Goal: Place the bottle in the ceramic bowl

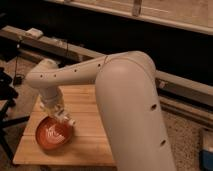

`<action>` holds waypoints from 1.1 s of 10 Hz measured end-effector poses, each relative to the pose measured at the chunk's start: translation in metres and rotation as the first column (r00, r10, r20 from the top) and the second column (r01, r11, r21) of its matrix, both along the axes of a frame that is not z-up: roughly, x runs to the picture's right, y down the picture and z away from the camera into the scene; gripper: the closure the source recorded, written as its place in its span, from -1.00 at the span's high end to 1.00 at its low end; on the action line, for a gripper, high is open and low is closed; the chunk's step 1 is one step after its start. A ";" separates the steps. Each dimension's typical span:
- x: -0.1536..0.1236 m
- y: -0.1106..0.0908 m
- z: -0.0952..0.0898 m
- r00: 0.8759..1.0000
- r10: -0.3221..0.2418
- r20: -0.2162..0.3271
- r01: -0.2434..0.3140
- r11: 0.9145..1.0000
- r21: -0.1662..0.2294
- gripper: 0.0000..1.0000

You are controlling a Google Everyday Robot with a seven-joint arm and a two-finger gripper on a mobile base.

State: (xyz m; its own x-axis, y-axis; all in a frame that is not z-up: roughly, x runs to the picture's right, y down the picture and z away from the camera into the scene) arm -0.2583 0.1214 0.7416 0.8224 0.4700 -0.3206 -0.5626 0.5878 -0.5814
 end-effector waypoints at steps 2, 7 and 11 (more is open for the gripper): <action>-0.011 0.013 -0.009 0.999 -0.028 0.036 0.029 0.999 -0.024 -0.97; -0.022 0.031 -0.011 0.997 -0.062 0.050 0.065 0.996 -0.065 -0.08; -0.027 0.041 -0.008 0.996 -0.068 0.052 0.073 0.993 -0.095 0.59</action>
State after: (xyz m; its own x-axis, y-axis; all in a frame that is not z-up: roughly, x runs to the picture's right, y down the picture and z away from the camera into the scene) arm -0.2849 0.1624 0.7339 0.8681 0.3794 -0.3200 -0.4912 0.5648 -0.6631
